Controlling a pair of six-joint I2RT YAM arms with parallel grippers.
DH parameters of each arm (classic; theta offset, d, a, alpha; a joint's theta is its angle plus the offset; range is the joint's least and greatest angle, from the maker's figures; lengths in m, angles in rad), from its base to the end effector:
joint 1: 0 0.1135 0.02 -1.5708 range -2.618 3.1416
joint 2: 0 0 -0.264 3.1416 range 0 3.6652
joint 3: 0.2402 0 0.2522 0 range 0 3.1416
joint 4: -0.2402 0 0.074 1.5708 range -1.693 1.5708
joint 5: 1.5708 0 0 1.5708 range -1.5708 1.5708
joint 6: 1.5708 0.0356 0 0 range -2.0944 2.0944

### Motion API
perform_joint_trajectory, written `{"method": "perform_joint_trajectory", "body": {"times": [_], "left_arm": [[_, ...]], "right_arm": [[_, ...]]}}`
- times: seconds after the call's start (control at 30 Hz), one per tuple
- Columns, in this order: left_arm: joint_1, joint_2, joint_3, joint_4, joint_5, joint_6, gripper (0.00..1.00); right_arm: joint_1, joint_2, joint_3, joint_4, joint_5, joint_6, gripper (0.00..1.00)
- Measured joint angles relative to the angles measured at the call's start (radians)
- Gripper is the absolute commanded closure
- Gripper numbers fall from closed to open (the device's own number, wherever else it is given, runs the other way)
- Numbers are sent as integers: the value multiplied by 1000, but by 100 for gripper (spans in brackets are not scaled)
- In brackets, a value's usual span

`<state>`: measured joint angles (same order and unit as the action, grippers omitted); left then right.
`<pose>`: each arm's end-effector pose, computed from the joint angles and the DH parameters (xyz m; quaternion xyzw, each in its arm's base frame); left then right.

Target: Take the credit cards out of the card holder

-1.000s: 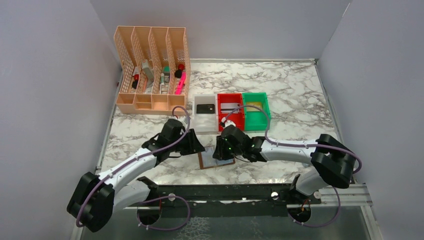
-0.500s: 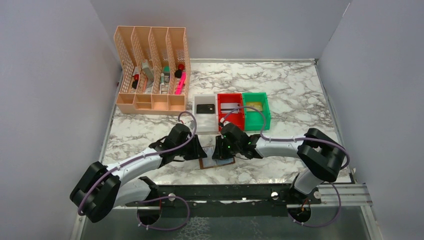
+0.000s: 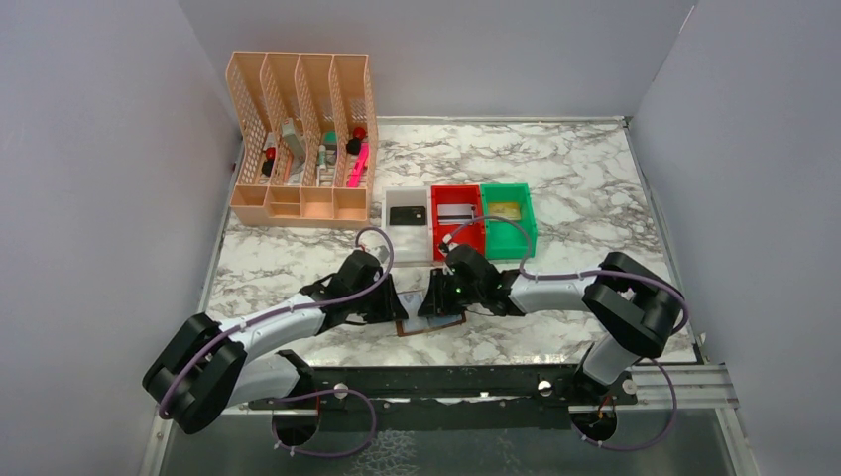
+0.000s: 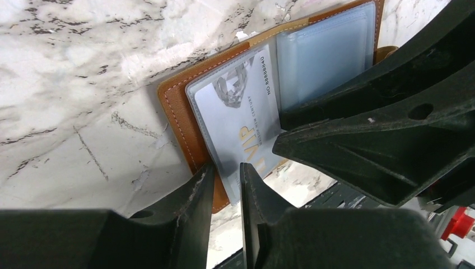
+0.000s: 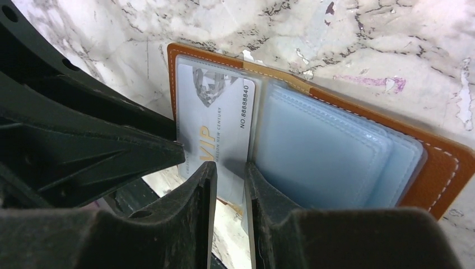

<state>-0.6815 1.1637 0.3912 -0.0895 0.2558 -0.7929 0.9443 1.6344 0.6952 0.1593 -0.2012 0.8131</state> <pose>0.1523 -0.1351 0.1456 -0.0076 0.9312 -0.3199 0.1744 0.1744 0.2531 0.1381 -0.0988 0.9136 0.3542 0.1732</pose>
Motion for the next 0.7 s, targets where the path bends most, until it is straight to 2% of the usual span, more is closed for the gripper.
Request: {"method": "perform_joint_trajectory", "body": {"times": [0.13, 0.27, 0.37, 0.57, 0.7], "left_arm": [[-8, 7, 0, 5, -2, 2, 86], [-14, 7, -3, 7, -6, 3, 91], [-14, 6, -11, 16, -7, 3, 94], [-14, -1, -23, 35, -10, 1, 99], [-15, -17, -39, 58, -10, 0, 100]], "right_arm": [[-32, 1, -50, 85, -64, 45, 74], [-81, 3, -118, 196, -158, 103, 80], [-109, 14, -164, 289, -232, 150, 88], [-120, 41, -178, 409, -327, 208, 89], [-120, 40, -178, 428, -338, 208, 82]]}}
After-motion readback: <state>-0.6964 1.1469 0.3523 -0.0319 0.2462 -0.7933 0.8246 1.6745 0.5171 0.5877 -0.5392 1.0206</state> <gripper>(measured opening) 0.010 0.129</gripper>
